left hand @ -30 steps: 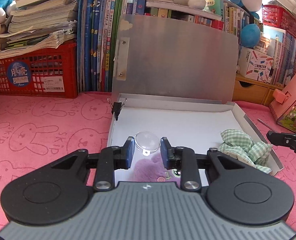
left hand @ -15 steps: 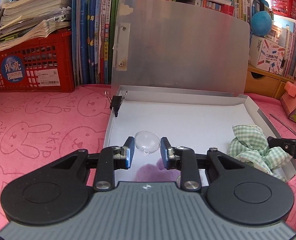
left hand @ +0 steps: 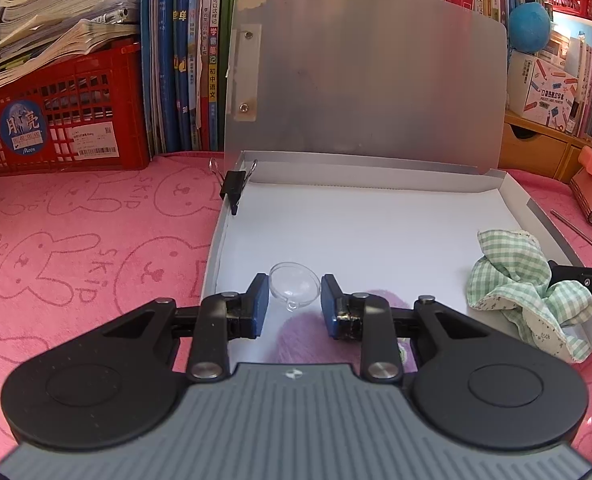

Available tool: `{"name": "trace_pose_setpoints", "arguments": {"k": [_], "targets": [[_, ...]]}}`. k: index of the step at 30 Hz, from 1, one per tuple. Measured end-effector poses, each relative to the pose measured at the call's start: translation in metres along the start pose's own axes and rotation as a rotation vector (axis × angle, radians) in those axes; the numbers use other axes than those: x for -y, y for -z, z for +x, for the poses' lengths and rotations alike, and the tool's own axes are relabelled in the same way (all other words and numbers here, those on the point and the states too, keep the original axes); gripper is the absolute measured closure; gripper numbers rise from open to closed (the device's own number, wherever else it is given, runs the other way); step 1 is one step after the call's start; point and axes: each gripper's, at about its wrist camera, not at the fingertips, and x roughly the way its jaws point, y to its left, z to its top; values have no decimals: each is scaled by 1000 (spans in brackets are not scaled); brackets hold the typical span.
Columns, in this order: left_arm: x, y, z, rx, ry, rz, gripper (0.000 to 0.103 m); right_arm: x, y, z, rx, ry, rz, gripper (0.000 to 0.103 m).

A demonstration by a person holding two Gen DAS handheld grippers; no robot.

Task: Organize objects
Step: 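Open right tool to release puck in box while left tool releases dome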

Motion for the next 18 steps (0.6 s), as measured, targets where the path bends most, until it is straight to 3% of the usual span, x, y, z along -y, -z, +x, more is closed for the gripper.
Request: {"name": "trace_pose_setpoints", "arguments": {"k": [1,3,5,8,11,18], "targets": [[0,0,-1,0,1,0,69,1,-1,-1,5,-7,10,47],[0,0,-3,5,-4,-5,60,4,-2,-4,20,-24,34,34],[0,0,-7,21,3,-6,41,7,-3,-9,35,-43,53,31],[2,-2,-14,37,-1,-4,29,6,-5,-16,55,-54,57,27],[6,-1,-21,46,-6,13,24,3,-6,-24,65,-56,49,26],[15,8,-43,60,16,54,24,-5,0,-46,88,-66,-7,26]]}}
